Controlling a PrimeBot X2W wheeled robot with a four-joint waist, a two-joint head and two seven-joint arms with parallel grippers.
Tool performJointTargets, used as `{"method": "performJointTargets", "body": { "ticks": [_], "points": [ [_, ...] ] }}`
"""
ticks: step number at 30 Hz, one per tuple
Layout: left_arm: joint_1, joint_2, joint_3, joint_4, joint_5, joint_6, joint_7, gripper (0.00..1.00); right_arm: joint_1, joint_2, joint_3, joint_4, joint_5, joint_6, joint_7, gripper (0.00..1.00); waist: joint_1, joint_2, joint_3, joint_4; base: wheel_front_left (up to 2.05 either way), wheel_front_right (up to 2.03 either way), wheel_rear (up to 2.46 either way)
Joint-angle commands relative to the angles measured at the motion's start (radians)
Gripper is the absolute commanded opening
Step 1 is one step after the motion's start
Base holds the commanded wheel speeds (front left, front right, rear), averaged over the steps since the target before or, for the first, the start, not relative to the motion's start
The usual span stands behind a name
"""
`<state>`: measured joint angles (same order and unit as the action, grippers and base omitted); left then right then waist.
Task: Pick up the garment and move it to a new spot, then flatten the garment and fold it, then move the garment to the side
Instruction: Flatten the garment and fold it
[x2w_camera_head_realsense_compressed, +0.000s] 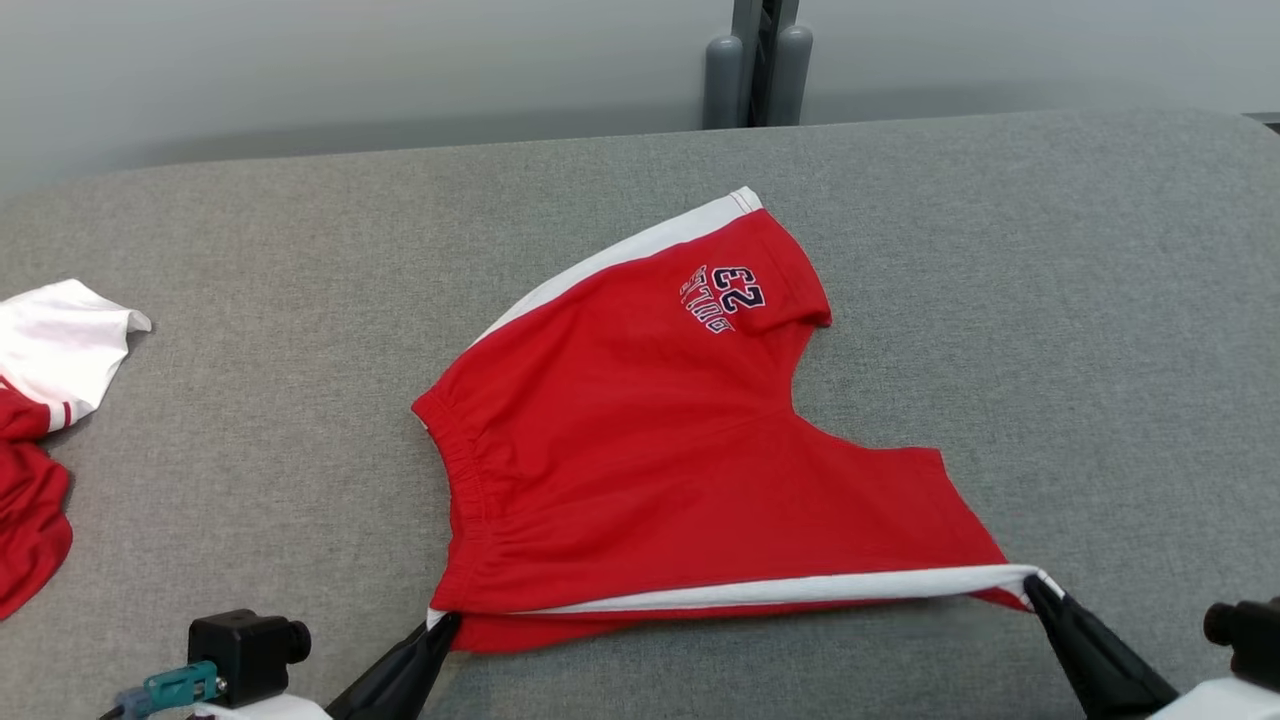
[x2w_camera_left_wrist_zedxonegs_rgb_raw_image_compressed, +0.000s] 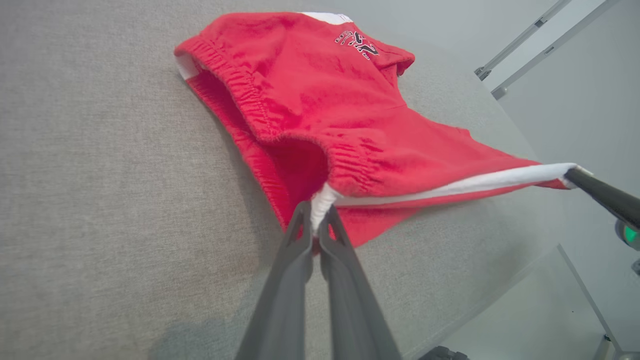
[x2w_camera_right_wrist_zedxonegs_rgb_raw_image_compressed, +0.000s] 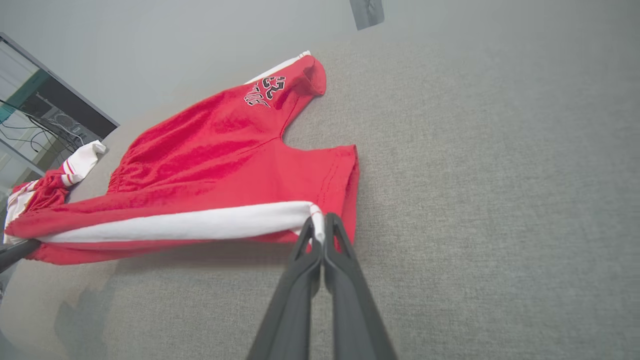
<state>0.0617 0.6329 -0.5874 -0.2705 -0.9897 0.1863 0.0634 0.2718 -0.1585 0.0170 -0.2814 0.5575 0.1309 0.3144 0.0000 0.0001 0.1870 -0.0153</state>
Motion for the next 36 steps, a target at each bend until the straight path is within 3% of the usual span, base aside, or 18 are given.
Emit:
{"method": "performJointTargets", "body": {
  "ticks": [1, 7, 13, 24, 28, 36],
  "points": [
    [-0.003, 0.0, 0.009, -0.004, -0.016, 0.003, 0.004, 0.0, -0.026, 0.007, -0.011, -0.009, -0.003, 0.0, -0.003, 0.0, 0.0, -0.0001, -0.002, 0.002, 0.0, 0.0, 0.0],
    [-0.059, -0.019, 0.028, 0.018, -0.05, -0.034, 0.01, 0.0, -0.173, 0.024, -0.034, 0.047, -0.024, 0.0, -0.073, 0.0, 0.0, -0.0001, 0.002, 0.013, 0.0, 0.0, 0.0],
    [-0.17, -0.06, 0.043, 0.077, -0.063, -0.08, 0.011, 0.0, -0.414, -0.03, 0.019, 0.203, -0.019, 0.0, -0.135, 0.0, 0.0, -0.0001, 0.05, 0.058, 0.0, 0.0, 0.0],
    [-0.408, -0.194, 0.032, 0.234, -0.036, -0.146, -0.025, 0.0, -0.903, -0.185, 0.217, 0.541, 0.075, 0.0, -0.211, 0.0, 0.0, -0.0001, 0.221, 0.176, 0.0, 0.0, 0.0],
    [-0.49, -0.252, 0.016, 0.329, -0.032, -0.183, -0.037, 0.0, -1.064, -0.214, 0.323, 0.703, 0.109, 0.0, -0.238, 0.0, 0.0, -0.0001, 0.262, 0.21, 0.0, 0.0, 0.0],
    [-0.575, -0.314, -0.004, 0.438, -0.031, -0.225, -0.045, 0.0, -1.206, -0.217, 0.441, 0.9, 0.173, 0.0, -0.289, 0.0, 0.0, -0.0001, 0.295, 0.238, 0.0, 0.0, 0.0]
  ]
}}
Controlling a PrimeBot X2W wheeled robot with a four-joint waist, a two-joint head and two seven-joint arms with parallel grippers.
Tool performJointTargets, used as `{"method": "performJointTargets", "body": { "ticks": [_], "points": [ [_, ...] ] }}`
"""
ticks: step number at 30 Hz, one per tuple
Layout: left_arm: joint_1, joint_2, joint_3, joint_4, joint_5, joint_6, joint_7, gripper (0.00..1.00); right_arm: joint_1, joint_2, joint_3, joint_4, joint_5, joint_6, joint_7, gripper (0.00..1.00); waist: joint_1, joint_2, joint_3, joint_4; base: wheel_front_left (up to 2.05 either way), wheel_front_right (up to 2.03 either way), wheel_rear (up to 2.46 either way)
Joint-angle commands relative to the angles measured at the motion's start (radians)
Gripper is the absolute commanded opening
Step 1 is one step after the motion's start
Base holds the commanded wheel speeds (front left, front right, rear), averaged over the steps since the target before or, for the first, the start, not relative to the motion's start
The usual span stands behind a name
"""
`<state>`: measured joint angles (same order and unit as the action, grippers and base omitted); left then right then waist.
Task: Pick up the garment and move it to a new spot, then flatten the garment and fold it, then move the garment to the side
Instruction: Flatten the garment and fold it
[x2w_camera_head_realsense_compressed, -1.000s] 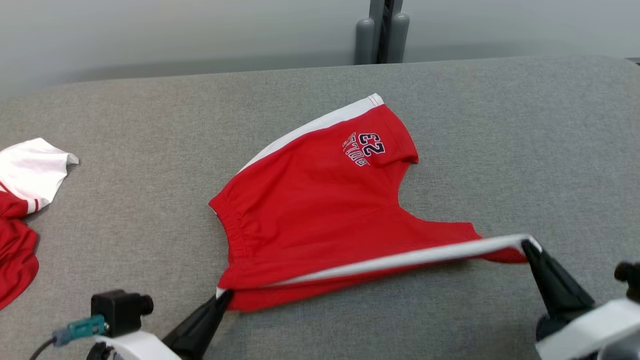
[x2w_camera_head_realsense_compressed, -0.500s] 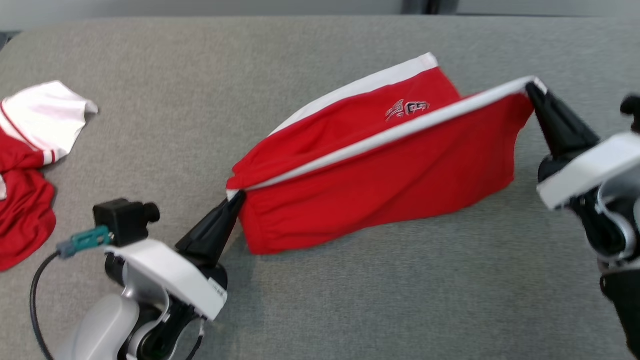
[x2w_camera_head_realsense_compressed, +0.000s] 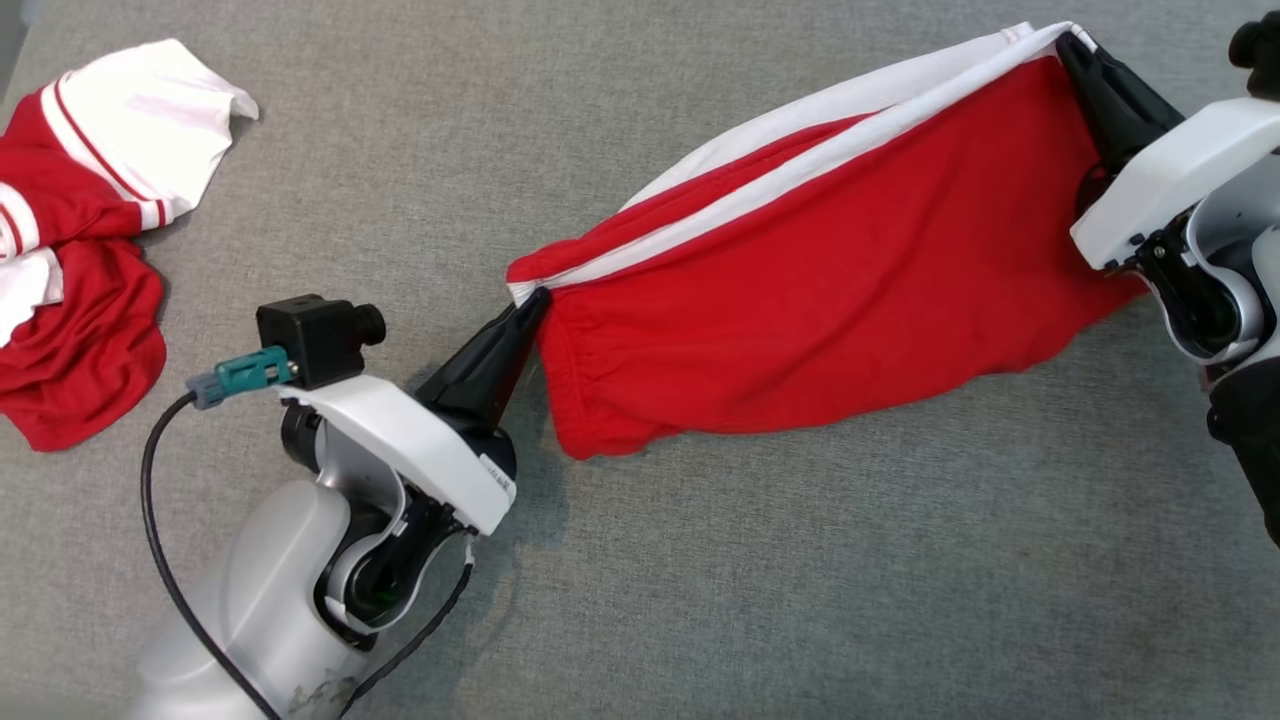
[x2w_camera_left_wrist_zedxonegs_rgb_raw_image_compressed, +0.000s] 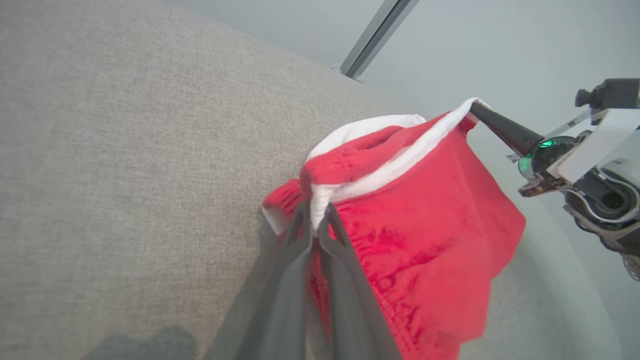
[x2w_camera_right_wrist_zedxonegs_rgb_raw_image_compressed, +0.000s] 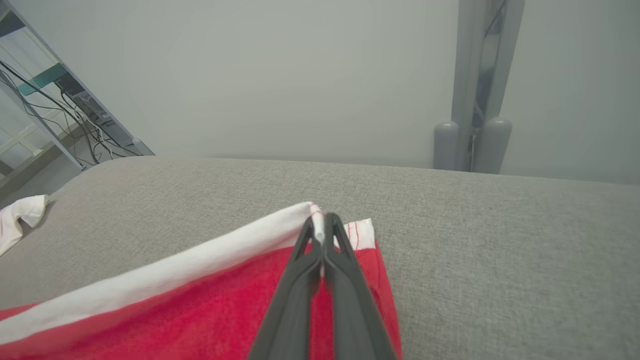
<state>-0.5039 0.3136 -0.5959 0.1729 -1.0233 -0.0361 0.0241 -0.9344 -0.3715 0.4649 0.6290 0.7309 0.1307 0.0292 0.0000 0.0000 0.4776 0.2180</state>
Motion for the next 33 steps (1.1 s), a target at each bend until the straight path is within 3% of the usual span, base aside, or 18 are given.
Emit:
{"method": "performJointTargets", "body": {
  "ticks": [1, 3, 4, 5, 6, 7, 16, 21, 26, 33],
  "points": [
    [-0.02, -0.001, 0.001, 0.006, 0.004, -0.008, -0.008, 0.0, -0.015, -0.003, 0.009, 0.011, 0.009, 0.0, -0.01, 0.0, 0.0, 0.0, 0.006, 0.006, 0.0, 0.0, 0.0],
    [-0.033, -0.013, -0.008, 0.03, -0.001, -0.019, -0.002, 0.04, -0.038, 0.0, 0.039, 0.055, 0.029, 0.0, -0.017, 0.0, 0.0, 0.0, 0.009, 0.008, 0.0, 0.0, 0.0],
    [-0.04, -0.019, -0.006, 0.038, 0.0, -0.025, -0.012, 0.17, -0.049, 0.0, 0.053, 0.068, 0.038, 0.0, -0.026, 0.0, 0.0, 0.0, 0.011, 0.008, 0.0, 0.0, 0.0],
    [-0.045, -0.025, -0.003, 0.047, 0.001, -0.025, -0.018, 0.5, -0.059, 0.001, 0.067, 0.083, 0.047, 0.0, -0.033, 0.16, 0.0, 0.0, 0.011, 0.008, 0.0, 0.0, 0.0],
    [-0.047, -0.025, -0.004, 0.055, 0.007, -0.025, -0.024, 1.0, -0.065, 0.002, 0.083, 0.092, 0.057, 0.0, -0.041, 0.44, 0.0, 0.0, 0.011, 0.007, 0.0, 0.0, 0.0],
    [-0.046, -0.024, -0.002, 0.062, 0.015, -0.019, -0.035, 1.0, -0.068, 0.003, 0.092, 0.101, 0.067, 0.0, -0.057, 1.0, 0.0, 0.0, 0.01, 0.005, 0.0, 0.0, 0.0],
    [0.02, -0.024, 0.07, 0.045, 0.059, 0.048, -0.212, 1.0, -0.018, -0.004, 0.131, 0.154, 0.107, 0.0, -0.245, 1.0, 0.0, 0.0, -0.031, -0.029, 0.0, 0.0, 0.0],
    [0.06, -0.002, 0.127, -0.012, 0.169, 0.138, -0.279, 1.0, 0.046, 0.005, 0.064, 0.143, 0.04, 0.0, -0.295, 1.0, 0.0, 0.0, -0.068, -0.057, 0.0, 0.0, 0.0],
    [0.097, 0.006, 0.208, -0.101, 0.323, 0.211, -0.288, 1.0, 0.171, 0.029, -0.094, -0.004, -0.122, 0.0, -0.295, 1.0, 0.0, 0.0, -0.1, -0.095, 0.0, 0.0, 0.0],
    [0.16, 0.019, 0.251, -0.117, 0.48, 0.238, -0.289, 1.0, 0.391, 0.095, -0.256, -0.198, -0.309, 0.0, -0.295, 1.0, 0.0, 0.0, -0.145, -0.139, 0.0, 0.0, 0.0]
  ]
}}
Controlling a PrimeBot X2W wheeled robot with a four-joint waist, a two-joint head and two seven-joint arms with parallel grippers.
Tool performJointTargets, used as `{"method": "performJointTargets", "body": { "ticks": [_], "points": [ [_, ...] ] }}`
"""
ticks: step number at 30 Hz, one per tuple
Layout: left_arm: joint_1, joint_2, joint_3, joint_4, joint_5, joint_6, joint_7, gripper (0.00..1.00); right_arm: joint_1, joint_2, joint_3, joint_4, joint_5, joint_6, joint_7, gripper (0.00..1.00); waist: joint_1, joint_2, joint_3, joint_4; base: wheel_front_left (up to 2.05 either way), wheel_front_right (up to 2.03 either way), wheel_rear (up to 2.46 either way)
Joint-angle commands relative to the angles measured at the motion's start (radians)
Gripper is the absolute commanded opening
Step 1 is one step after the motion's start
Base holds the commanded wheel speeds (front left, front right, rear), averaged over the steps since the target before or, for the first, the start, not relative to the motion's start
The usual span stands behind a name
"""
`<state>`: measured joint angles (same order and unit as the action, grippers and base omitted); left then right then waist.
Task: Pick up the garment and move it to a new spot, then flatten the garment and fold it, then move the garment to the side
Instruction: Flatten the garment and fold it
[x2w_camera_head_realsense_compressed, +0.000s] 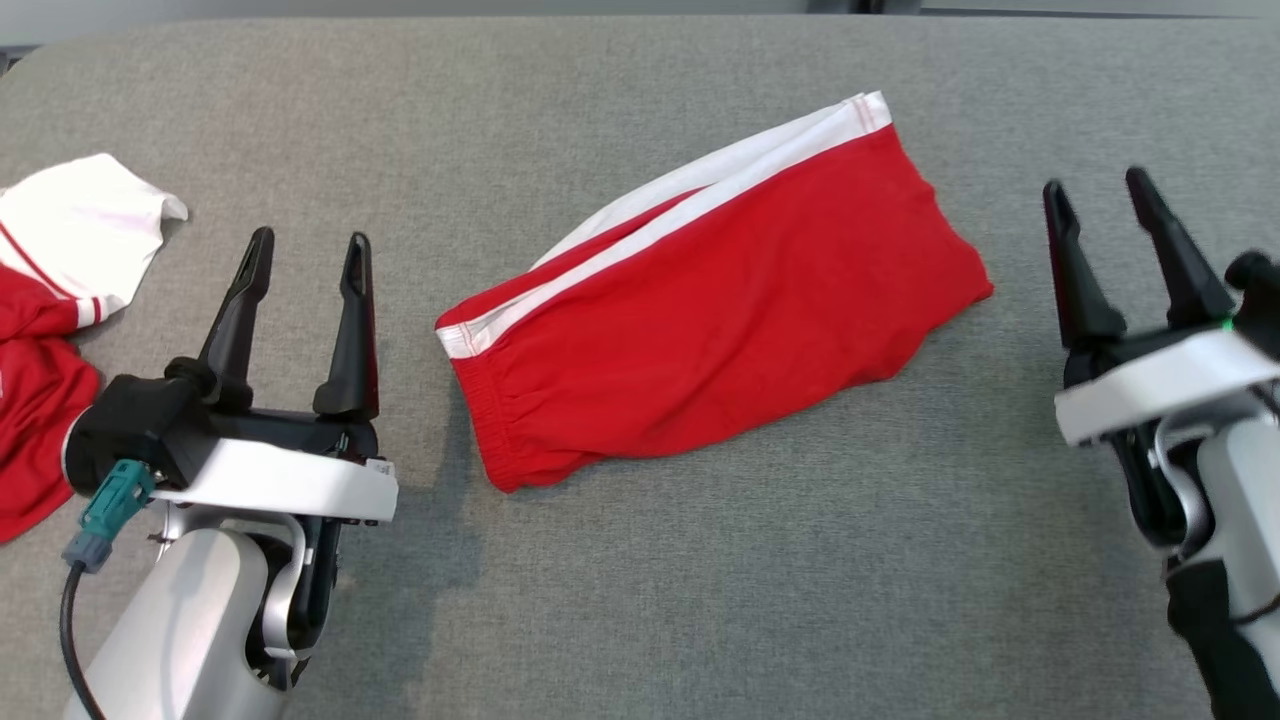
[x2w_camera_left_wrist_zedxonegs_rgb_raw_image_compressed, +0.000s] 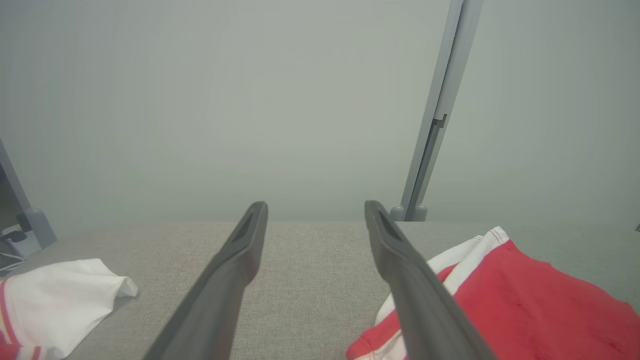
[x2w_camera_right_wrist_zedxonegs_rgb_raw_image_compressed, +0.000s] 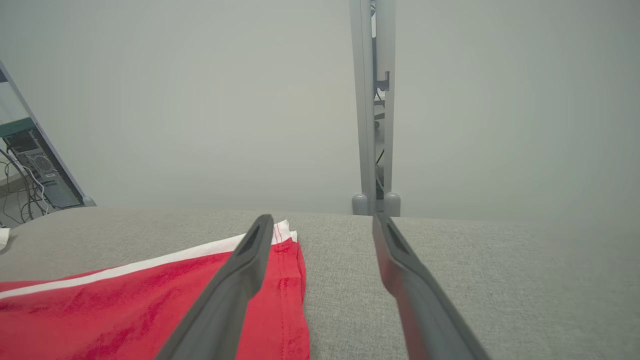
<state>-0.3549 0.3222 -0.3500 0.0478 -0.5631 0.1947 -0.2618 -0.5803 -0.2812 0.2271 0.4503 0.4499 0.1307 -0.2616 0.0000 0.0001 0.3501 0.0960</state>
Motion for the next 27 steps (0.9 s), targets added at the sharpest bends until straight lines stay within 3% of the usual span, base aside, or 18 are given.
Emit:
{"method": "performJointTargets", "body": {
  "ticks": [1, 8, 13, 27],
  "points": [
    [0.021, 0.012, 0.002, 0.012, 0.034, 0.011, -0.003, 1.0, 0.063, 0.012, -0.031, -0.04, -0.043, 0.0, -0.004, 1.0, 0.0, -0.0001, -0.024, -0.022, 0.0, 0.0, 0.0],
    [0.059, 0.027, -0.001, 0.025, 0.087, 0.028, -0.004, 1.0, 0.197, 0.05, -0.096, -0.129, -0.131, 0.0, 0.015, 1.0, 0.0, -0.0001, -0.047, -0.042, 0.0, 0.0, 0.0],
    [0.078, 0.035, 0.004, 0.048, 0.092, 0.016, -0.003, 1.0, 0.258, 0.077, -0.138, -0.185, -0.159, 0.0, 0.048, 1.0, 0.0, -0.0001, -0.055, -0.053, 0.0, 0.0, 0.0],
    [0.044, 0.042, -0.009, 0.092, 0.083, -0.003, 0.001, 1.0, 0.284, 0.102, -0.173, -0.268, -0.182, 0.0, 0.099, 1.0, 0.0, -0.0001, -0.049, -0.054, 0.0, 0.0, 0.0]
  ]
}}
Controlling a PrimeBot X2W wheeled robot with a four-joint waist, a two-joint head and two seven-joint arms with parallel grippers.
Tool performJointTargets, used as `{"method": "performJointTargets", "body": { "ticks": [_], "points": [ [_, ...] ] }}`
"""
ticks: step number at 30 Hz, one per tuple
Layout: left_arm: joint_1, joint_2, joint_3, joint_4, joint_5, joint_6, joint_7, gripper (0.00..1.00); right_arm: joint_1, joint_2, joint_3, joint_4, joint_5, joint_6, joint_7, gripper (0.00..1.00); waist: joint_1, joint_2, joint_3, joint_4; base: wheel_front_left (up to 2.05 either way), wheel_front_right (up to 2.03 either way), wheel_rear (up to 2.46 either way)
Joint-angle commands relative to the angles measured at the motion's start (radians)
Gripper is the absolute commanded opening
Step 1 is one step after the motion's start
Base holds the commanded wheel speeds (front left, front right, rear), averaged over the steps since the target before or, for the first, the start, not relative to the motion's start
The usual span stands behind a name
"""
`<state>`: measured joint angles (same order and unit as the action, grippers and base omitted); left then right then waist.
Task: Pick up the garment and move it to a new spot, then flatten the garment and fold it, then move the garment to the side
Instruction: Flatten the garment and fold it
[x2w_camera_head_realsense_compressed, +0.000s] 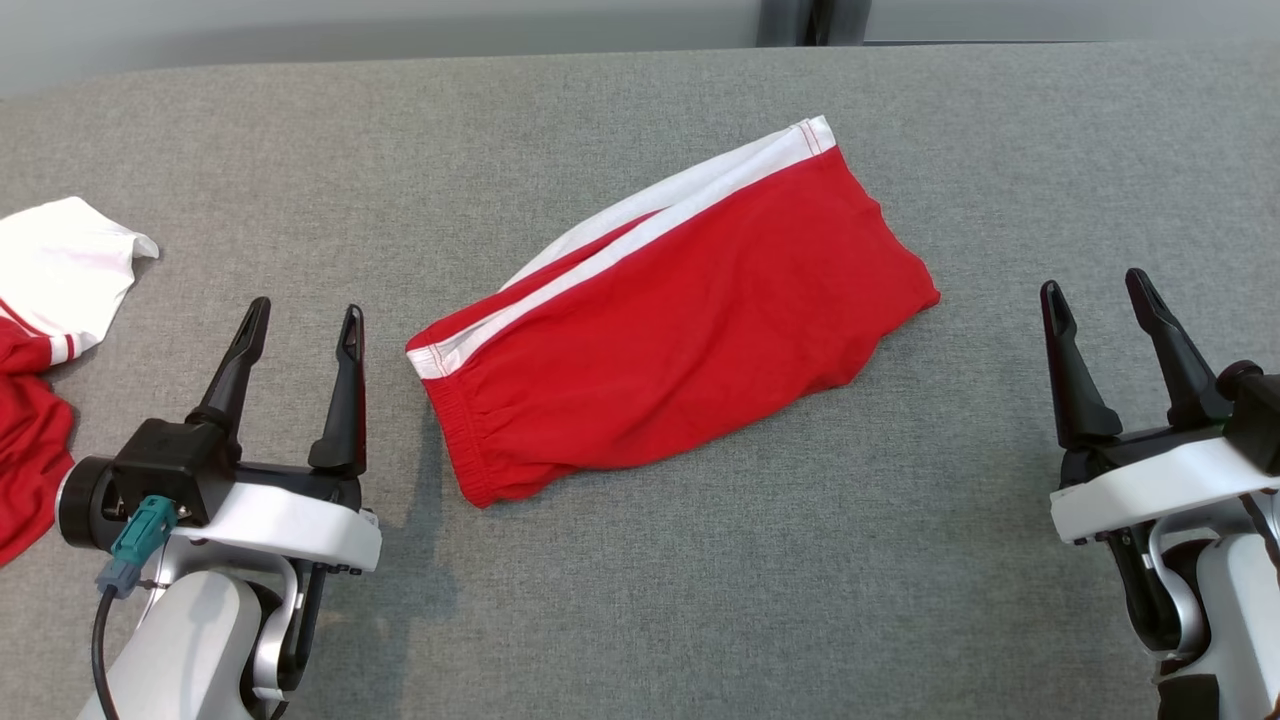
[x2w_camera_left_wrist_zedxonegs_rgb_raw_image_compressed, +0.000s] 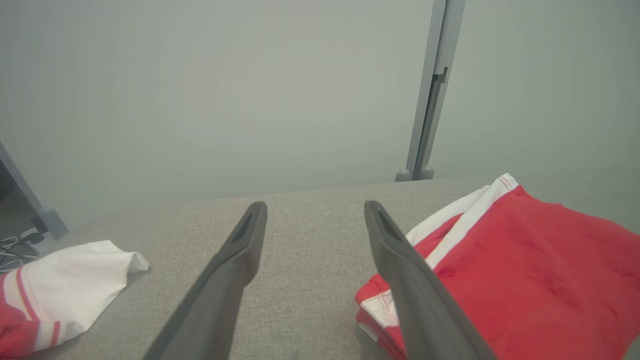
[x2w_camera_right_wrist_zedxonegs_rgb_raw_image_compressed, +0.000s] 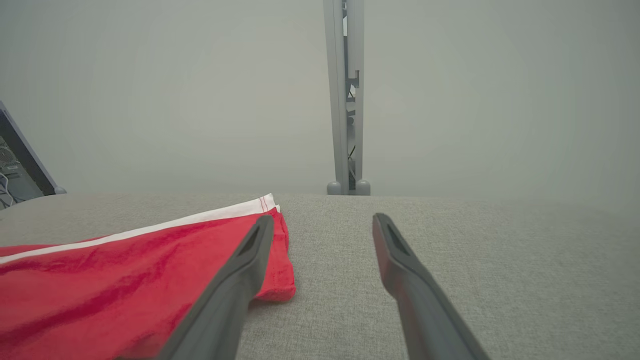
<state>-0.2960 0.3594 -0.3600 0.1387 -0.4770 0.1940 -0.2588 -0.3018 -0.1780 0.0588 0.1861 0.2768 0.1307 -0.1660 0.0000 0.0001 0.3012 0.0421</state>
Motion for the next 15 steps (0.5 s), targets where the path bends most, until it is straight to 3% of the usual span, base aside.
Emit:
{"method": "performJointTargets", "body": {
  "ticks": [1, 9, 15],
  "points": [
    [-0.016, 0.004, 0.001, 0.003, -0.004, -0.003, -0.003, 1.0, 0.007, -0.001, -0.004, -0.006, -0.006, 0.0, 0.005, 1.0, 0.0, -0.0001, 0.001, 0.001, 0.0, 0.0, 0.0],
    [-0.025, -0.001, -0.005, 0.002, -0.005, -0.005, -0.002, 1.0, -0.024, 0.002, -0.014, -0.006, 0.007, 0.0, 0.026, 1.0, 0.0, -0.0001, 0.017, 0.013, 0.0, 0.0, 0.0],
    [-0.045, -0.011, -0.018, -0.005, -0.003, -0.006, 0.001, 1.0, -0.107, -0.012, 0.013, 0.092, 0.028, 0.0, 0.075, 1.0, 0.0, -0.0001, 0.056, 0.038, 0.0, 0.0, 0.0]
  ]
}}
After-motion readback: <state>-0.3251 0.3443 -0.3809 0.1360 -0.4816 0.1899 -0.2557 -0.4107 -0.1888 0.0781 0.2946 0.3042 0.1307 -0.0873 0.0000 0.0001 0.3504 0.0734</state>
